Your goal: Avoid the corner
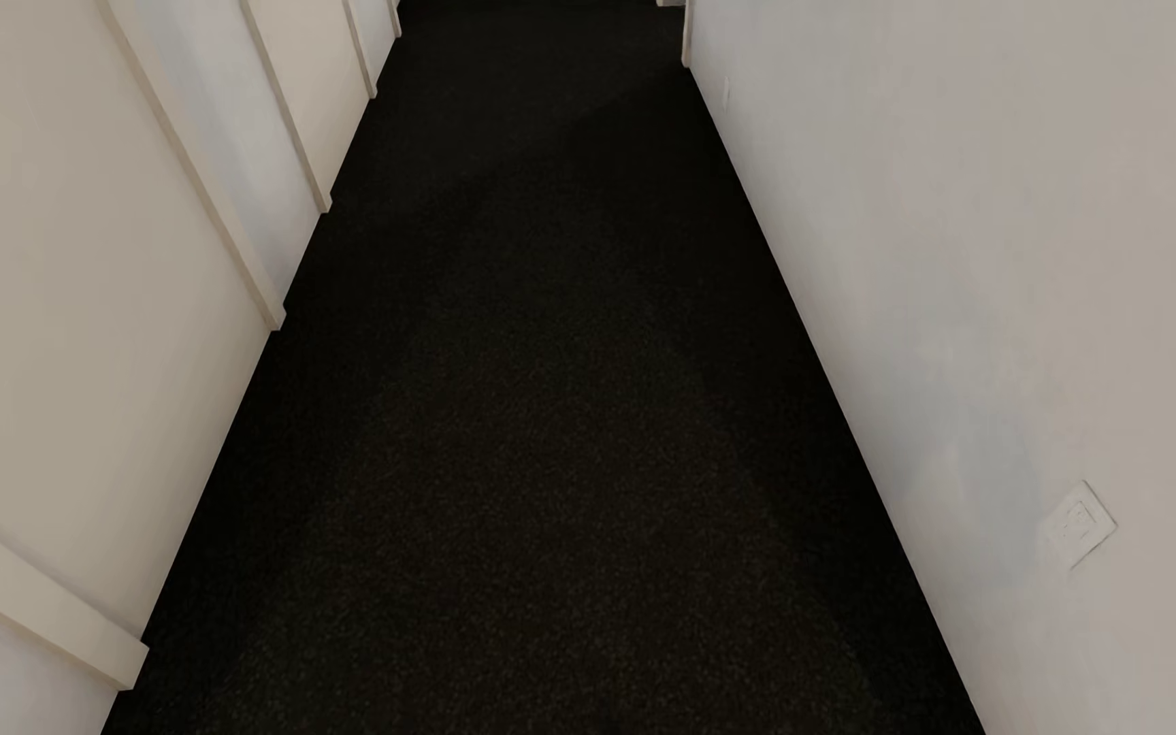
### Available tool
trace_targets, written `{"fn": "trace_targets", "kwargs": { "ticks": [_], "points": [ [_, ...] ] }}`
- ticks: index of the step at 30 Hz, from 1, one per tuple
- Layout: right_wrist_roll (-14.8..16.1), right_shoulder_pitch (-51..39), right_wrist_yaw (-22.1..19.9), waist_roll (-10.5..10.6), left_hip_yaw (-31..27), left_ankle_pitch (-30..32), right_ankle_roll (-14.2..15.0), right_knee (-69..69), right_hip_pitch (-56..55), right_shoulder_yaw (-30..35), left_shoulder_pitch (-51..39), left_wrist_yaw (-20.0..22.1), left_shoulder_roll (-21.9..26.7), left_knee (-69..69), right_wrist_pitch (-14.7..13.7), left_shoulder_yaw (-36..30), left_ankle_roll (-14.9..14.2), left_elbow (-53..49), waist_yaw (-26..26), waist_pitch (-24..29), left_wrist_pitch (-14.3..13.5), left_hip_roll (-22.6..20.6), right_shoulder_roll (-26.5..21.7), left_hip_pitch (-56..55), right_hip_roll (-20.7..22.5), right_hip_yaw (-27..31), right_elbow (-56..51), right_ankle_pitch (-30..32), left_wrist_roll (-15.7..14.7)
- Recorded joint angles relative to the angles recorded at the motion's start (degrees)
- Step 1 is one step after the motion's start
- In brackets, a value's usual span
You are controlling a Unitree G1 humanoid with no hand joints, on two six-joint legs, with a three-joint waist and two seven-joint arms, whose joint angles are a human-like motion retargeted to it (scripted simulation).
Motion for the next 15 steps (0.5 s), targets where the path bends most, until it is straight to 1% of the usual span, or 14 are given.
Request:
{"fn": "trace_targets", "kwargs": {
  "ticks": [2,3,4,5,6,7,8,9,10,11,12,13,14,15],
  "points": [
    [0.0,-1.56,0.0,-2.32,0.0,6.81,0.0,-6.14,10.49,-0.85,3.92,0.0,0.76,-13.15,0.0,-3.07,0.0,3.35,6.92,0.56,0.0,-2.15,-0.68,-9.61,-0.76,0.0,-6.04,0.4,0.0],
    [0.0,-2.81,0.0,-2.9,0.0,12.27,0.0,-8.31,14.59,-1.38,5.8,0.0,1.31,-24.66,0.0,-4.08,0.0,3.99,9.63,0.81,0.0,-2.04,-1.17,-13.57,-1.21,0.0,-8.79,0.66,0.0],
    [0.0,-4.2,0.0,-3.12,0.0,14.14,0.0,-10.15,18.25,-2.57,7.9,0.0,1.45,-37.07,0.0,-3.11,0.0,4.24,12.19,0.64,0.0,-1.6,-1.67,-16.08,-1.74,0.0,-11.64,0.18,0.0],
    [0.0,-6.0,0.0,-2.97,0.0,3.22,0.0,-11.43,20.96,-2.91,9.29,0.0,1.59,-48.64,0.0,-3.28,0.0,4.63,13.97,0.17,0.0,-0.97,-2.26,-17.55,-1.68,0.0,-13.53,-0.64,0.0],
    [0.0,-7.57,0.0,-2.35,0.0,-16.6,0.0,-11.99,24.17,-3.88,10.71,0.0,1.72,-53.43,0.0,-4.09,0.0,4.55,15.07,-0.12,0.0,0.33,-2.9,-18.33,-1.63,0.0,-15.64,-1.08,0.0],
    [0.0,-8.21,0.0,-2.81,0.0,-26.49,0.0,-9.88,23.86,-5.4,11.38,0.0,1.04,-52.69,0.0,-3.66,0.0,6.97,17.52,-1.86,0.0,1.6,-3.04,-20.88,-3.81,0.0,-16.89,-1.51,0.0],
    [0.0,-8.19,0.0,-2.79,0.0,-23.55,0.0,-8.83,25.87,-7.36,12.05,0.0,0.49,-52.98,0.0,-3.25,0.0,8.37,18.99,-1.62,0.0,2.2,-2.56,-23.08,-4.76,0.0,-17.14,0.23,0.0],
    [0.0,-7.46,0.0,-3.52,0.0,-8.87,0.0,-5.95,27.31,-8.95,12.86,0.0,-0.03,-49.84,0.0,-2.52,0.0,9.74,19.75,-1.77,0.0,1.63,-1.96,-25.21,-6.63,0.0,-16.84,4.07,0.0],
    [0.0,-6.73,0.0,-5.34,0.0,5.11,0.0,0.08,25.51,-9.51,12.99,0.0,-0.19,-47.17,0.0,-3.61,0.0,10.22,18.66,-2.83,0.0,-1.01,-1.19,-26.8,-9.06,0.0,-15.71,11.12,0.0],
    [0.0,-5.13,0.0,-6.62,0.0,10.07,0.0,9.82,23.63,-9.22,12.72,0.0,-0.07,-41.1,0.0,-5.39,0.0,10.74,15.94,-2.43,0.0,-4.62,-0.28,-26.74,-10.5,0.0,-13.17,20.04,0.0],
    [0.0,-4.34,0.0,-7.42,0.0,9.11,0.0,20.9,18.43,-8.76,11.28,0.0,-0.07,-38.9,0.0,-4.5,0.0,11.11,14.49,-1.69,0.0,-6.25,0.45,-23.78,-11.19,0.0,-10.8,24.89,0.0],
    [0.0,-4.45,0.0,-7.53,0.0,7.93,0.0,32.59,11.79,-5.82,9.59,0.0,-0.23,-38.69,0.0,-3.48,0.0,10.28,13.26,-0.47,0.0,-8.85,0.56,-19.81,-11.26,0.0,-8.59,19.73,0.0],
    [0.0,-4.55,0.0,-6.98,0.0,4.42,0.0,39.39,6.15,-3.49,7.32,0.0,-0.16,-41.92,0.0,-2.62,0.0,9.02,11.13,0.97,0.0,-9.5,0.63,-12.92,-10.46,0.0,-6.42,11.02,0.0],
    [0.0,-3.24,0.0,-5.75,0.0,-0.07,0.0,41.04,0.95,-1.96,5.24,0.0,-0.21,-44.95,0.0,-1.38,0.0,8.01,7.85,0.67,0.0,-9.7,0.65,-6.8,-9.03,0.0,-4.73,4.87,0.0]
  ]
}}
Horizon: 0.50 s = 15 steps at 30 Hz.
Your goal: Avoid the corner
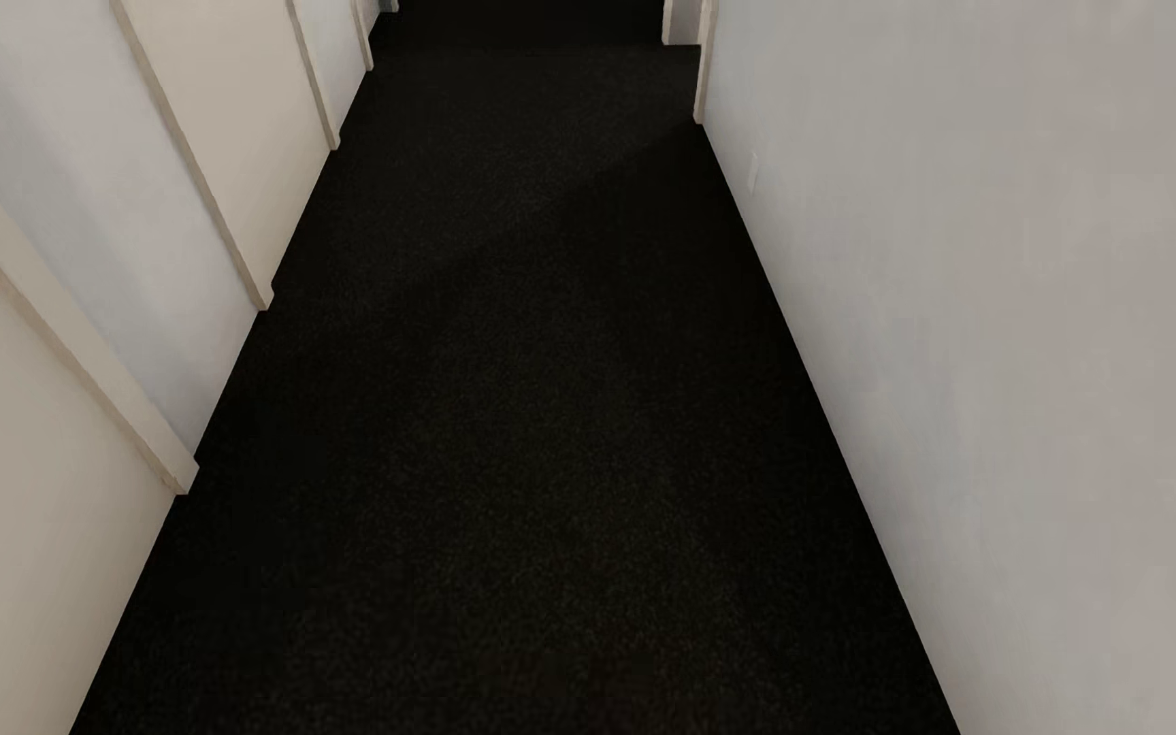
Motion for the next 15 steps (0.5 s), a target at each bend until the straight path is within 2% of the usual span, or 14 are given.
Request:
{"fn": "trace_targets", "kwargs": {
  "ticks": [1,2,4,5,6,7,8,9,10,11,12,13,14,15],
  "points": [
    [0.0,1.71,0.0,1.38,0.0,-3.86,0.0,-2.67,-3.36,0.88,-0.73,0.0,0.52,-2.83,0.0,3.23,0.0,-4.55,-4.15,0.84,0.0,0.86,-0.27,6.46,1.55,0.0,0.41,-3.36,0.0],
    [0.0,3.35,0.0,2.81,0.0,-7.92,0.0,-8.92,-7.35,1.37,-2.39,0.0,1.8,-6.02,0.0,3.26,0.0,-9.33,-7.79,0.96,0.0,2.09,-0.77,11.91,2.49,0.0,0.46,-4.67,0.0],
    [0.0,6.24,0.0,4.24,0.0,-16.51,0.0,-30.09,-11.55,1.7,-6.8,0.0,2.98,-9.94,0.0,5.97,0.0,-15.66,-12.86,0.63,0.0,4.38,-1.45,20.74,2.63,0.0,1.02,-3.2,0.0],
    [0.0,7.42,0.0,4.45,0.0,-19.52,0.0,-42.74,-12.6,1.86,-9.16,0.0,3.09,-10.75,0.0,8.71,0.0,-17.58,-14.47,-0.23,0.0,5.04,-1.49,23.28,2.43,0.0,1.01,-4.52,0.0],
    [0.0,8.09,0.0,4.11,0.0,-22.35,0.0,-52.08,-13.15,1.49,-11.62,0.0,3.39,-10.95,0.0,10.91,0.0,-19.31,-15.78,-1.47,0.0,4.93,-1.14,24.73,2.1,0.0,2.21,6.2,0.0],
    [0.0,9.06,0.0,3.86,0.0,-25.01,0.0,-73.79,-14.96,1.63,-13.27,0.0,3.74,-10.69,0.0,12.72,0.0,-20.9,-16.69,-2.51,0.0,5.84,-1.12,26.94,0.26,0.0,2.2,19.61,0.0],
    [0.0,8.88,0.0,3.63,0.0,-25.65,0.0,-77.66,-16.49,2.3,-14.93,0.0,4.29,-10.11,0.0,12.92,0.0,-21.75,-17.36,-1.96,0.0,6.95,-0.64,29.7,-0.49,0.0,4.35,13.41,0.0],
    [0.0,9.2,0.0,3.41,0.0,-24.32,0.0,-52.09,-19.34,2.46,-15.19,0.0,4.43,-8.61,0.0,13.04,0.0,-21.63,-18.21,-1.5,0.0,8.16,-0.43,32.31,-0.78,0.0,5.36,-4.84,0.0],
    [0.0,9.54,0.0,3.51,0.0,-20.43,0.0,-45.83,-19.2,3.56,-13.49,0.0,4.51,-4.5,0.0,14.12,0.0,-23.25,-19.36,-1.5,0.0,9.69,-0.66,34.26,0.04,0.0,5.95,-9.7,0.0],
    [0.0,9.47,0.0,4.27,0.0,-13.15,0.0,-40.59,-21.79,2.92,-12.71,0.0,3.08,2.17,0.0,13.64,0.0,-20.84,-18.86,-3.01,0.0,10.36,-0.24,32.14,1.72,0.0,8.42,-12.0,0.0],
    [0.0,8.82,0.0,6.81,0.0,-3.08,0.0,-37.24,-17.8,4.86,-10.87,0.0,1.56,12.75,0.0,12.6,0.0,-17.28,-17.5,-1.99,0.0,13.75,-0.39,30.21,5.44,0.0,11.21,-14.47,0.0],
    [0.0,6.96,0.0,6.73,0.0,4.37,0.0,-37.06,-14.17,5.69,-10.43,0.0,0.64,25.61,0.0,9.22,0.0,-13.54,-16.24,-1.59,0.0,12.58,-0.62,24.35,5.71,0.0,12.11,-16.46,0.0],
    [0.0,6.83,0.0,7.74,0.0,5.59,0.0,-37.87,-10.34,0.49,-9.53,0.0,0.67,40.43,0.0,5.88,0.0,-11.74,-14.44,-0.08,0.0,13.95,-0.48,16.65,8.33,0.0,8.87,-18.37,0.0],
    [0.0,4.9,0.0,6.61,0.0,-2.98,0.0,-40.0,-6.36,1.55,-8.57,0.0,1.05,49.25,0.0,3.48,0.0,-12.32,-10.52,1.02,0.0,12.44,-0.53,11.08,8.94,0.0,6.4,-18.81,0.0]
  ]
}}
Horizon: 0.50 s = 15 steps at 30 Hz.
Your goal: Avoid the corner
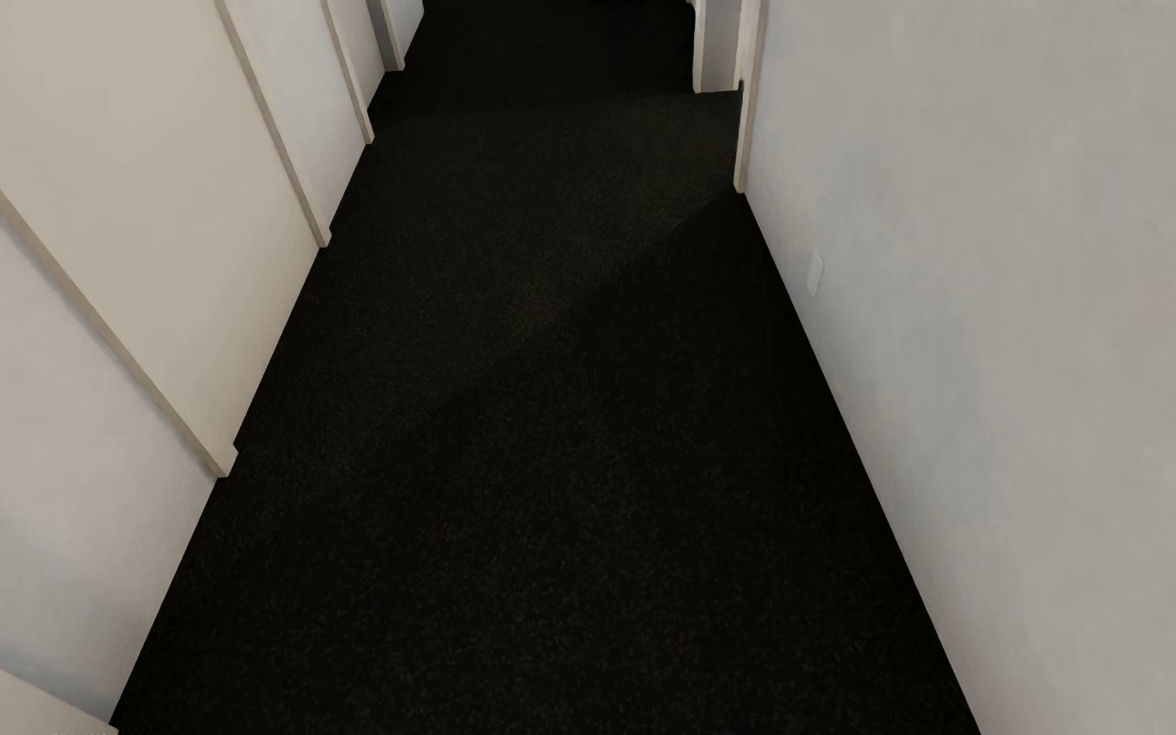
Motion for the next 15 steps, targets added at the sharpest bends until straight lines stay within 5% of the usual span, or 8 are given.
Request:
{"fn": "trace_targets", "kwargs": {
  "ticks": [1,3,5,9,11,12,15],
  "points": [
    [0.0,-2.07,0.0,-2.51,0.0,-22.24,0.0,-2.33,4.27,-1.06,1.71,0.0,0.88,5.6,0.0,-3.73,0.0,-0.4,4.5,1.38,0.0,-2.98,0.27,-2.59,-0.63,0.0,-2.7,0.31,0.0],
    [0.0,-3.53,0.0,-3.66,0.0,0.05,0.0,-7.06,11.6,-5.06,5.5,0.0,-1.83,0.69,0.0,0.29,0.0,7.85,9.08,2.1,0.0,-2.0,-0.02,-19.49,0.08,0.0,-11.37,-0.48,0.0],
    [0.0,-5.44,0.0,-5.32,0.0,11.49,0.0,-9.31,15.41,-8.65,6.86,0.0,-0.75,-20.36,0.0,-6.55,0.0,10.03,13.06,2.18,0.0,-2.88,-0.49,-29.09,-1.52,0.0,-20.75,-0.24,0.0],
    [0.0,-6.52,0.0,-5.97,0.0,2.82,0.0,-9.51,24.45,-12.21,12.47,0.0,0.48,-53.2,0.0,-10.71,0.0,9.17,18.06,1.21,0.0,-3.05,-1.06,-28.65,-4.22,0.0,-31.36,-2.07,0.0],
    [0.0,-4.81,0.0,-4.96,0.0,2.43,0.0,-8.39,29.97,-12.3,14.77,0.0,0.17,-50.05,0.0,-11.45,0.0,8.64,20.31,0.29,0.0,-1.31,-1.01,-24.56,-5.62,0.0,-31.29,-2.14,0.0],
    [0.0,-4.5,0.0,-5.5,0.0,0.59,0.0,-6.75,30.01,-9.97,15.04,0.0,-0.17,-45.86,0.0,-11.86,0.0,8.39,20.14,-0.72,0.0,-3.78,-0.69,-25.03,-6.91,0.0,-31.54,-0.41,0.0],
    [0.0,-5.66,0.0,-6.9,0.0,-1.74,0.0,0.35,28.88,-7.4,9.33,0.0,0.3,-44.81,0.0,-11.38,0.0,10.12,19.97,-1.16,0.0,-3.43,3.07,-20.47,-11.51,0.0,-16.36,12.79,0.0]
  ]
}}
